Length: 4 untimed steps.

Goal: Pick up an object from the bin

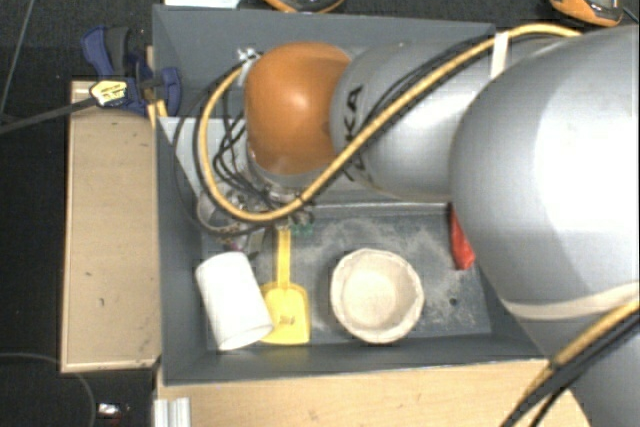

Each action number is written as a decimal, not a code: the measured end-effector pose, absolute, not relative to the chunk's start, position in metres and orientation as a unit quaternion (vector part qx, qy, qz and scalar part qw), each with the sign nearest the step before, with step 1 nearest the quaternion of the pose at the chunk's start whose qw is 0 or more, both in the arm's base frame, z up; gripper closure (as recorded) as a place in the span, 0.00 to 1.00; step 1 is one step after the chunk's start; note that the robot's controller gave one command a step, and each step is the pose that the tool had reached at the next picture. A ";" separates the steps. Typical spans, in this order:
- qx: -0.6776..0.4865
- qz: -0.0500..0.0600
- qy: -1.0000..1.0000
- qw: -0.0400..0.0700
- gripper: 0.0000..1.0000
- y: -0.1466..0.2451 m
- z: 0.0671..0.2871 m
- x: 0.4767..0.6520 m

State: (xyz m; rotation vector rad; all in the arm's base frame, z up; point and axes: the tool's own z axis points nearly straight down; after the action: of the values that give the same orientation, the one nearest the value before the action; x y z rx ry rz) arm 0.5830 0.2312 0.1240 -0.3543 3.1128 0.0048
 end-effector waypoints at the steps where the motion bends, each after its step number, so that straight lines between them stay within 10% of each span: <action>1: -0.129 0.003 0.992 0.005 1.00 0.224 0.122 0.586; 2: -0.123 0.003 0.992 0.007 0.00 0.225 0.131 0.591; 4: -0.129 0.003 0.992 0.007 0.00 0.225 0.127 0.591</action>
Offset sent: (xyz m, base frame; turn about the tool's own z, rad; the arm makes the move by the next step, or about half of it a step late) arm 0.0069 -0.0061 0.0053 -0.0180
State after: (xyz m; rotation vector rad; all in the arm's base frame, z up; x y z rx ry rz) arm 0.5913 0.2246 0.1274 -0.4048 3.1013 0.0091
